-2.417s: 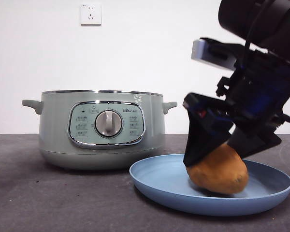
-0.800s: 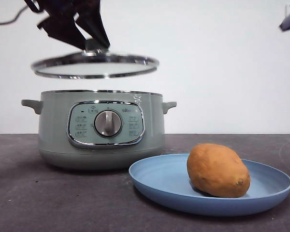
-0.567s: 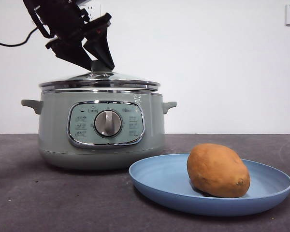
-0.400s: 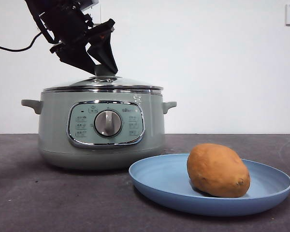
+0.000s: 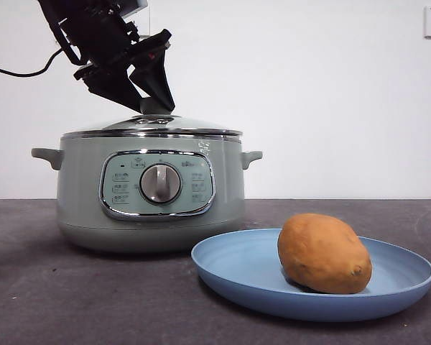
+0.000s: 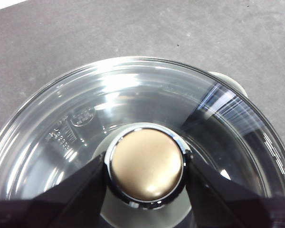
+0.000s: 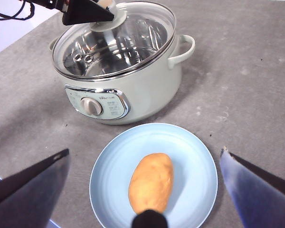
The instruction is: Take the potato out from the steamer,put the potato on the plate,close the lid
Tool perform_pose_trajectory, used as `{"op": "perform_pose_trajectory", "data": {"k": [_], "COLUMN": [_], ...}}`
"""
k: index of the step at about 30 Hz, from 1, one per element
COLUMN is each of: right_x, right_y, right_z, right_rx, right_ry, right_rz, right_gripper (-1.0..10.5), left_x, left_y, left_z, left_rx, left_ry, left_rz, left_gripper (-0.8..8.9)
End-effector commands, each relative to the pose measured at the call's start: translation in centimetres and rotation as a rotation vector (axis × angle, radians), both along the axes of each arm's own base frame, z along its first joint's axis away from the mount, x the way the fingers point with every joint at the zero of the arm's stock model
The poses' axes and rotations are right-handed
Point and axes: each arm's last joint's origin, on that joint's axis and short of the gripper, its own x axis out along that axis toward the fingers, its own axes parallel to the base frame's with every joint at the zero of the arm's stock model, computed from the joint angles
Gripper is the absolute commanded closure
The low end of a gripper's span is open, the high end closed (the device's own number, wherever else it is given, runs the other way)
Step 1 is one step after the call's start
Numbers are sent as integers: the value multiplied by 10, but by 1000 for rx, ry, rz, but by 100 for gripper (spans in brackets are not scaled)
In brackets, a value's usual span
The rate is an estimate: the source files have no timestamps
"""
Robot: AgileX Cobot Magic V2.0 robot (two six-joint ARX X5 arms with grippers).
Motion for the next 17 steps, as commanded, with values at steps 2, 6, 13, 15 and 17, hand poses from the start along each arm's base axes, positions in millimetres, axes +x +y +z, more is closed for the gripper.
{"op": "perform_pose_trajectory", "data": {"k": [2,6,13,15,17], "right_x": [0,0,0,0,0], "right_y": [0,0,0,0,0], "right_z": [2,2,2,2,2], "right_rx": [3,3,3,3,3], "right_ry": [-12,-12,-11,-11,-11], "right_rz": [-1,-1,-1,-1,-1], "right_gripper": [410,410,410,410,410], "left_x": [-2,-3,-4,-4,-5], "left_y": [0,0,1,2,2], "left_z": [1,3,7,7,6], "left_rx": [14,9,5,8,10], "left_ry": [7,-5,-23,-16,-9], "left_rz": [-2,-2,-4,-4,-4], "left_gripper": [822,822,822,821,811]}}
